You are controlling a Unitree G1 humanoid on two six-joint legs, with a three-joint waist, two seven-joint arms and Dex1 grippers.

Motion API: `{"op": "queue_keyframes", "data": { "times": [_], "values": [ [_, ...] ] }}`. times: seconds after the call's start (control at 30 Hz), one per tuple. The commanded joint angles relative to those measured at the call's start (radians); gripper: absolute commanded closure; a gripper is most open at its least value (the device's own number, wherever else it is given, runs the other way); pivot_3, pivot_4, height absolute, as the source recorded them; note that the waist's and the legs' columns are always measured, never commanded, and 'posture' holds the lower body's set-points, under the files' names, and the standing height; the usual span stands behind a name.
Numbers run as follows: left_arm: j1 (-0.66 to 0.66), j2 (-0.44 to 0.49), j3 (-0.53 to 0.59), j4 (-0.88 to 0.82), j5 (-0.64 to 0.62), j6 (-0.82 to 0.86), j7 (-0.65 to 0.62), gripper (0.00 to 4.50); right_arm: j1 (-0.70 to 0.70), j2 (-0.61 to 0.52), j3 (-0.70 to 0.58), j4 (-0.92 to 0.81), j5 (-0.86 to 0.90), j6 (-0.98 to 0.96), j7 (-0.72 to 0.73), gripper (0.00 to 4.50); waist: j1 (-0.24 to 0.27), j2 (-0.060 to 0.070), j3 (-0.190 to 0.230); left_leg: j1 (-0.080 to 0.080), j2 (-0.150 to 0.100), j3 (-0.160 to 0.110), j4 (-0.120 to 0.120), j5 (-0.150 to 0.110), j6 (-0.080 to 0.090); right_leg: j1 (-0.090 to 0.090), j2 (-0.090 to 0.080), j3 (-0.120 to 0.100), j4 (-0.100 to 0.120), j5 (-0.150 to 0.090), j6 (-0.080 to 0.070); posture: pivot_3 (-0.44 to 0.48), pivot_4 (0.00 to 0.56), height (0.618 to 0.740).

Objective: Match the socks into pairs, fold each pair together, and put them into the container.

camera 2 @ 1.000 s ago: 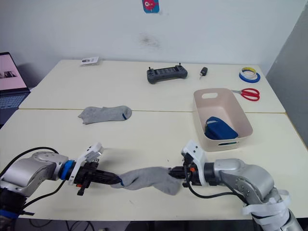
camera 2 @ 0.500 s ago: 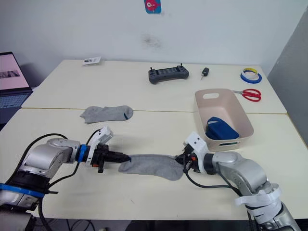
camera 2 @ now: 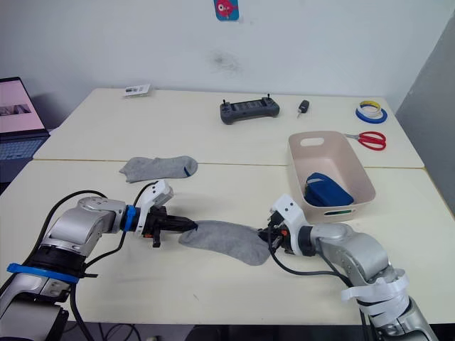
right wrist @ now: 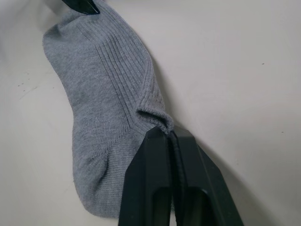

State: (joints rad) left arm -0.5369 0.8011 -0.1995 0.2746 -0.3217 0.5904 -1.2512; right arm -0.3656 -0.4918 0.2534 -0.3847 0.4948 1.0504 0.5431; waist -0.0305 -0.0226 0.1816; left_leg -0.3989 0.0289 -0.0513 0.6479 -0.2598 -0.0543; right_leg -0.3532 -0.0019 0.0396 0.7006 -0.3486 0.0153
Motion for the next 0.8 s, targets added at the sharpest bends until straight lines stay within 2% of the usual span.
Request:
{"op": "queue_keyframes", "data": {
  "times": [0.03,0.3,0.4,0.57,0.8],
  "values": [
    [0.012,0.007,0.036,0.007,0.038,-0.061,0.037,3.33,-0.01,0.002,-0.046,-0.029,0.0,-0.024,-0.005,2.84,-0.001,0.0,0.0,0.0,0.0,0.0,0.0,0.0,0.0,0.0,0.0,0.0,0.0,0.0,0.0,0.0,0.15,0.74],
    [0.106,0.081,0.146,-0.068,0.003,-0.178,-0.014,0.89,0.022,-0.081,-0.08,-0.146,-0.019,-0.14,0.049,0.01,-0.008,0.0,0.0,0.0,0.001,0.0,-0.001,0.0,0.0,-0.001,0.0,0.001,0.0,0.0,0.0,0.0,0.15,0.74],
    [0.177,0.109,0.202,-0.126,-0.025,-0.277,-0.069,0.01,0.046,-0.14,-0.057,-0.189,-0.064,-0.261,0.105,0.0,-0.008,0.0,0.0,-0.001,0.001,0.0,-0.001,0.0,0.0,-0.001,0.0,0.001,-0.001,0.0,0.0,0.0,0.15,0.74],
    [0.286,0.112,0.248,-0.23,-0.022,-0.509,-0.144,0.01,0.093,-0.181,-0.054,-0.253,-0.05,-0.344,0.184,0.0,-0.001,0.0,0.0,-0.001,0.001,0.001,-0.001,0.0,0.0,0.0,-0.001,0.0,-0.002,0.0,0.0,0.0,0.15,0.74],
    [0.339,0.074,0.153,-0.277,0.076,-0.722,-0.16,0.01,0.122,-0.208,-0.01,-0.297,-0.076,-0.37,0.233,0.0,-0.001,0.0,0.0,0.0,0.0,0.001,-0.001,0.0,0.0,0.0,-0.001,0.0,-0.002,0.0,0.0,0.0,0.15,0.74]
  ]
}}
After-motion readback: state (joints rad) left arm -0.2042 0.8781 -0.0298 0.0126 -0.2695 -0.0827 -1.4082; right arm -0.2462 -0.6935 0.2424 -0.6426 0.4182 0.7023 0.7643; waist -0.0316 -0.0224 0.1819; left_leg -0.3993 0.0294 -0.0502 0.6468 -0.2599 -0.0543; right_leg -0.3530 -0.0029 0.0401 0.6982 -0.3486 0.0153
